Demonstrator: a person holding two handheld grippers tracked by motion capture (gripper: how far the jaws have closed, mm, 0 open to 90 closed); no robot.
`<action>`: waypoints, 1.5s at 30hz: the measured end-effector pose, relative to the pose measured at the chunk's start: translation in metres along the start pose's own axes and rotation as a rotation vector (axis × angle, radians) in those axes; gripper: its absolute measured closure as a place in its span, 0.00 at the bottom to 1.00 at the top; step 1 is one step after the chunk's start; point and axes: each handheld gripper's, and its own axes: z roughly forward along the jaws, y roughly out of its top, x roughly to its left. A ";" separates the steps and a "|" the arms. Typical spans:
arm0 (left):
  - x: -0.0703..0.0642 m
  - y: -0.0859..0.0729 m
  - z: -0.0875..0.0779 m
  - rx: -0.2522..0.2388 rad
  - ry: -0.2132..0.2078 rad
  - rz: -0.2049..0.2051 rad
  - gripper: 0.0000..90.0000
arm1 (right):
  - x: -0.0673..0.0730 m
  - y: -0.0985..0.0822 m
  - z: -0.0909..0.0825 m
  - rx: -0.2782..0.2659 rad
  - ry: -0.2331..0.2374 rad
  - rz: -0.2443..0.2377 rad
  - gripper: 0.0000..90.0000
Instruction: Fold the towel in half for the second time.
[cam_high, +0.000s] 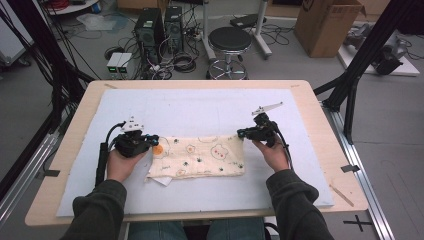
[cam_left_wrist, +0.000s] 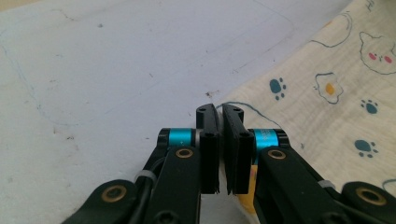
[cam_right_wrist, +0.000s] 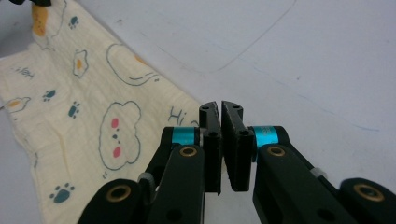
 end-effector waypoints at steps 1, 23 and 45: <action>-0.001 0.000 -0.001 -0.004 -0.001 0.008 0.95 | 0.001 0.000 -0.001 0.003 0.004 -0.002 0.96; -0.018 -0.016 -0.021 -0.051 -0.035 0.071 0.94 | 0.014 -0.014 -0.015 -0.022 0.058 -0.039 0.96; -0.034 -0.023 -0.034 -0.013 -0.047 0.170 0.94 | 0.028 -0.025 -0.028 -0.009 0.055 -0.107 0.96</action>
